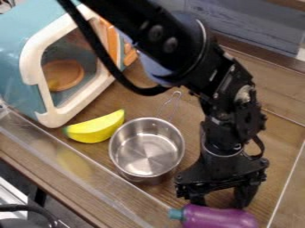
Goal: Put the eggplant in the silver pot
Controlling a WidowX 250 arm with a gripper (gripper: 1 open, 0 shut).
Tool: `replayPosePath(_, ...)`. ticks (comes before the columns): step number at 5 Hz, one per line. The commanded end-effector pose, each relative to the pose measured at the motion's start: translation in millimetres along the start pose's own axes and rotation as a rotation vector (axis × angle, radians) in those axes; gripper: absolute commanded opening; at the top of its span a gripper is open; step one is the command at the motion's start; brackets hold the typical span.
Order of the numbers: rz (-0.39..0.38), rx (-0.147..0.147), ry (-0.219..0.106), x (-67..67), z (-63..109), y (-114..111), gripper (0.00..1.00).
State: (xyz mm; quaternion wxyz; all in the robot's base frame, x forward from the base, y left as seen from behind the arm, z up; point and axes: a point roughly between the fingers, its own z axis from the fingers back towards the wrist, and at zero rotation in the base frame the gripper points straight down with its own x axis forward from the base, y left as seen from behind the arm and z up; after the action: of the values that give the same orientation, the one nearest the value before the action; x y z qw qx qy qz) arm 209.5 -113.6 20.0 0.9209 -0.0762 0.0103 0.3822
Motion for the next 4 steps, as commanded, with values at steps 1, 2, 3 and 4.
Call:
replayPosePath(1, 0.075, -0.010, -0.021, 2.7, -0.8, -2.5, 1.00)
replayPosePath(2, 0.108, -0.006, -0.028, 6.6, 1.7, -6.8, 1.00)
replayPosePath(3, 0.139, 0.002, -0.034, 10.5, 3.4, -10.3, 1.00)
replayPosePath(4, 0.153, 0.012, -0.039, 7.2, 2.3, -8.6, 1.00)
